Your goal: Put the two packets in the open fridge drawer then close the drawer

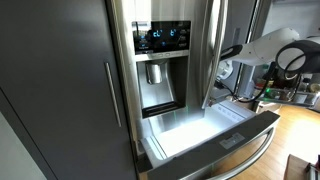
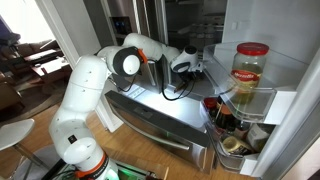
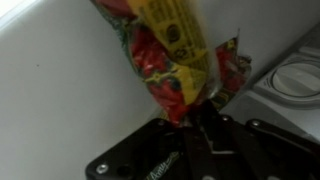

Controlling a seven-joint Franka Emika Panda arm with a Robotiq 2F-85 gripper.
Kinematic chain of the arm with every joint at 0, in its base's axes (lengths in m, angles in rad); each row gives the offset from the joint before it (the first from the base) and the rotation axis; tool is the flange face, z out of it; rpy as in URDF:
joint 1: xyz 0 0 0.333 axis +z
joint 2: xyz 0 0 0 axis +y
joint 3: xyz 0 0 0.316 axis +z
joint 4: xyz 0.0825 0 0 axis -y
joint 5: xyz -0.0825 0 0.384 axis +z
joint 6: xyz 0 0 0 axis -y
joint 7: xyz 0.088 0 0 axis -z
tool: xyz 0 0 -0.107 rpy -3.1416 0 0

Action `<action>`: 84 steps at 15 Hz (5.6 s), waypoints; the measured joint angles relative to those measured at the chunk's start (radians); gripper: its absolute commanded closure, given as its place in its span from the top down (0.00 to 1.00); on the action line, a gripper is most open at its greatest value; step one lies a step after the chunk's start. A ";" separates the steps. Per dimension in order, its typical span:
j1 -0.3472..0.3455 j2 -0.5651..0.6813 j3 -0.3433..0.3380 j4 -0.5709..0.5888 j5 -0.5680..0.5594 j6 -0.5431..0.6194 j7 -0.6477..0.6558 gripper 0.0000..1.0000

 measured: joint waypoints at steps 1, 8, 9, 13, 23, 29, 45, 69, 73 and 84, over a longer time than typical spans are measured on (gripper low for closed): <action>-0.001 0.001 0.000 0.001 0.000 0.000 0.002 0.00; -0.013 0.001 0.012 0.013 0.000 0.000 -0.002 0.01; -0.016 0.001 0.016 0.015 0.000 0.000 -0.005 0.01; -0.020 -0.008 0.028 0.021 0.000 0.000 -0.018 0.01; -0.018 -0.105 0.042 -0.009 0.000 -0.022 -0.058 0.01; 0.001 -0.302 0.028 -0.189 -0.010 -0.137 -0.060 0.01; 0.080 -0.721 -0.161 -0.632 -0.403 -0.379 0.197 0.68; 0.032 -0.370 -0.082 -0.520 -0.004 0.004 -0.437 0.40; 0.009 -0.344 -0.053 -0.496 0.075 0.010 -0.480 0.09; 0.003 -0.338 -0.048 -0.483 0.128 0.004 -0.456 0.00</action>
